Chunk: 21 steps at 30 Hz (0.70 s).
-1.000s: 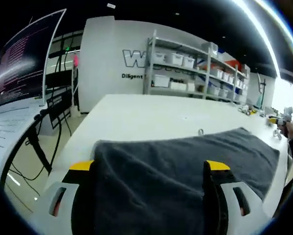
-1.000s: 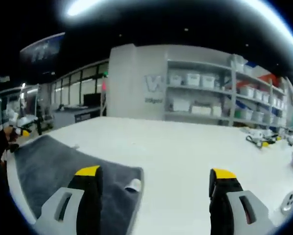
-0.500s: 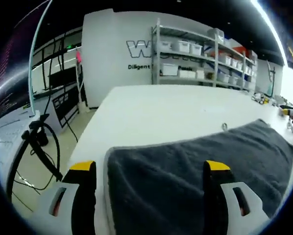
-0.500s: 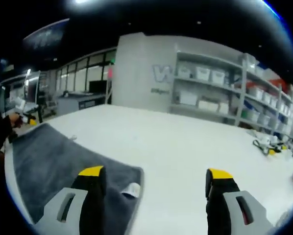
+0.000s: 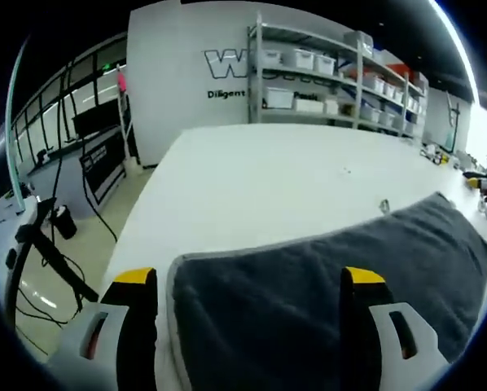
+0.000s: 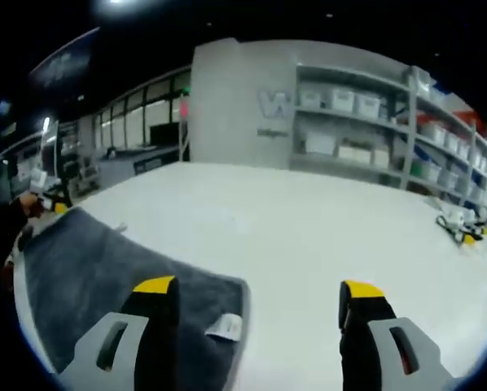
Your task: Open the folded towel by lifting each exposed corner and separating the folded layers until the towel lies flat within the target outline without major curled edges
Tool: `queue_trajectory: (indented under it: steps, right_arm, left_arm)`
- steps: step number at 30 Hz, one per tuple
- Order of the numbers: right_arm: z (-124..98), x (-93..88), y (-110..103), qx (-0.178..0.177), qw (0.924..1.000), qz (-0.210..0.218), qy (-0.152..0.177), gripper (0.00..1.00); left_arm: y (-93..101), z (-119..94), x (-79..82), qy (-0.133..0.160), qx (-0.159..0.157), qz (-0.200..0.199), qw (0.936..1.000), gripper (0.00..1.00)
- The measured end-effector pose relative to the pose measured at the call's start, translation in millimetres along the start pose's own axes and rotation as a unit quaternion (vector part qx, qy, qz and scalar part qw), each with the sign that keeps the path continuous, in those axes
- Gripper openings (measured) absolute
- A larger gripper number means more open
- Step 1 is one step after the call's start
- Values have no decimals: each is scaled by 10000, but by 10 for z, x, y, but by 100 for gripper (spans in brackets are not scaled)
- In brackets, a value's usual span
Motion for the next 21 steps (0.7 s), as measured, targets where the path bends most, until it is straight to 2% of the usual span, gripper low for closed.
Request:
queue_trajectory:
  steps: [4, 6, 11, 15, 17, 21]
  right_arm:
    - [80, 25, 32, -8, 10000, -37, -37, 77]
    - [123, 34, 58, -25, 10000, -52, -47, 75]
    - [198, 8, 49, 14, 9999, -85, -113, 69]
    - [274, -39, 25, 52, 9997, -121, -214, 67]
    - [332, -81, 30, 47, 9995, -144, -283, 65]
    - [414, -218, 21, 94, 9990, -32, -446, 54]
  left_arm:
    - [-11, 95, 46, -33, -145, -166, 9998, 90]
    - [-31, 152, 35, -113, -164, -201, 9996, 87]
    - [-149, 254, -15, -261, -37, -186, 9995, 82]
    - [-290, 286, -35, -294, 18, -431, 9986, 73]
    - [-336, 328, -69, -359, 31, -489, 9982, 72]
    - [-392, 384, -150, -492, 0, -645, 9967, 66]
Point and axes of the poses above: the point that each gripper's makers call its tool centre point, and the gripper's own axes: z roughly forward along the fingers, y roughly to its right, x roughly out of its top, the point moved 1 cm from there along -z, roughly backward along the fingers, and after that the axes turned 3 degrees about z, right-handed, at the moved point
